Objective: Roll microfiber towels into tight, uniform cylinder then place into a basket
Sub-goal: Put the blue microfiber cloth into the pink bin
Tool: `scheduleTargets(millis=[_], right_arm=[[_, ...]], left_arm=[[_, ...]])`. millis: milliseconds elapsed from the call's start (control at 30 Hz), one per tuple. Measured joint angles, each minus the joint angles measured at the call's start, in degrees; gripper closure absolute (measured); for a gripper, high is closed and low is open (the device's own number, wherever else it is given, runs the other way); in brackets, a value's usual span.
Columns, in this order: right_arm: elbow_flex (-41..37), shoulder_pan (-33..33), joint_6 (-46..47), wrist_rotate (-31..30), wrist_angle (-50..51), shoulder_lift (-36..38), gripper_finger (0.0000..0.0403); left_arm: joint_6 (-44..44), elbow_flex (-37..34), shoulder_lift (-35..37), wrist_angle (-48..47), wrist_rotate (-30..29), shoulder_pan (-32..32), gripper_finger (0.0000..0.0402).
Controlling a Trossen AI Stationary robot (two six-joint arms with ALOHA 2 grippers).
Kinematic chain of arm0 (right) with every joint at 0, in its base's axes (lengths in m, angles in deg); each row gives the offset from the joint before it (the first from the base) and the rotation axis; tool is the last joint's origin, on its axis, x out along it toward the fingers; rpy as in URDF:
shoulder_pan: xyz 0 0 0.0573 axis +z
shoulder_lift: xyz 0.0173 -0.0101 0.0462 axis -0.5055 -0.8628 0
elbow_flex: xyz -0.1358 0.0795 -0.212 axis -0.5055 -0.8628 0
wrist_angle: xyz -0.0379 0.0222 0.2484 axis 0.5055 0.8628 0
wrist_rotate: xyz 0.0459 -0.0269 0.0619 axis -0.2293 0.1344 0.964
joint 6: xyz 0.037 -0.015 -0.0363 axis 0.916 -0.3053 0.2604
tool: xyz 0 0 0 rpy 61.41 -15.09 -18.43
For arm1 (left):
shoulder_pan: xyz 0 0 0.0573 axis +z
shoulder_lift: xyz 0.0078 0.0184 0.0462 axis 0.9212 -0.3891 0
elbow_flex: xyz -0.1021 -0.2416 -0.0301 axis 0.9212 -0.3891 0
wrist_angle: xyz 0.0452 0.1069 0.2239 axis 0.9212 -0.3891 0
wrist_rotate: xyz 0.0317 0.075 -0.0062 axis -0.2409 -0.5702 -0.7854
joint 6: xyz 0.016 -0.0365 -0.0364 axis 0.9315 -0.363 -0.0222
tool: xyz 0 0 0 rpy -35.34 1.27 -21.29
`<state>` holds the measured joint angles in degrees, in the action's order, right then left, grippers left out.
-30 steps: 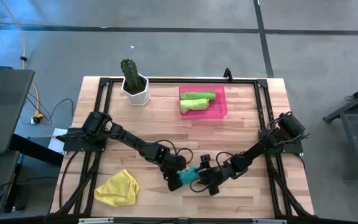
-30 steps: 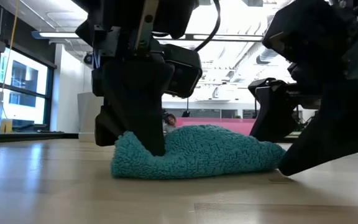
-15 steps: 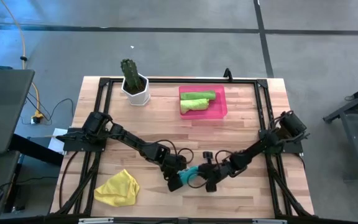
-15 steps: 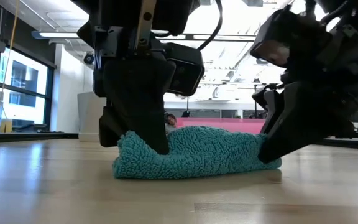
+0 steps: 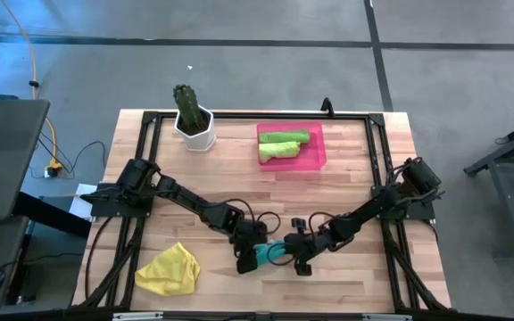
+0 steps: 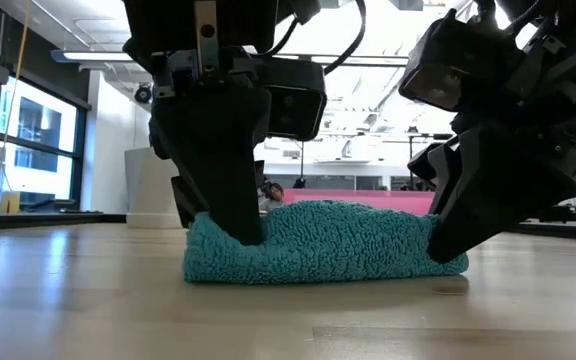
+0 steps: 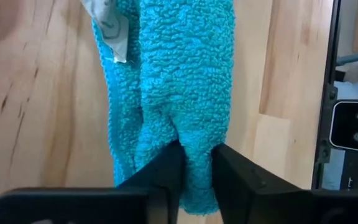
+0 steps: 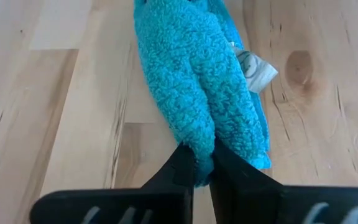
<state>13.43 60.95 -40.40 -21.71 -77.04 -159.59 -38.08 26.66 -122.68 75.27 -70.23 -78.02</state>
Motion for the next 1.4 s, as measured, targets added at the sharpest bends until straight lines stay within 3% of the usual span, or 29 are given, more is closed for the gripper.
scheduleTargets(millis=[167,300,633,967,1100,1200,1400], right_arm=[[0.0,0.0,1.8,0.2,0.0,0.0,0.0396],[0.0,-0.7,5.5,4.8,-0.3,0.0,0.0396],[-0.1,-2.5,19.4,13.7,-2.2,0.0,0.0396],[-0.2,-4.6,24.2,16.0,-2.5,-0.1,0.0396],[-0.2,-5.9,28.9,20.1,-2.8,-0.2,0.0396],[-0.2,-6.7,31.5,21.8,-2.8,-0.2,0.0395],[-0.2,-7.0,34.3,22.6,-3.1,-0.3,0.0393]], left_arm=[[0.2,0.0,0.2,-0.2,-0.8,0.2,0.0283],[4.1,-0.1,1.9,-3.5,-3.9,1.2,0.0266],[11.6,-0.3,10.6,-14.4,-24.1,0.9,0.0265],[22.4,-0.2,10.4,-8.5,-27.7,-9.2,0.0265],[24.9,-0.1,10.4,-4.7,-34.2,-12.6,0.0265],[24.5,-0.1,10.4,-2.5,-38.7,-13.6,0.0265],[25.8,-0.1,5.7,4.2,-37.6,-13.0,0.0265]])
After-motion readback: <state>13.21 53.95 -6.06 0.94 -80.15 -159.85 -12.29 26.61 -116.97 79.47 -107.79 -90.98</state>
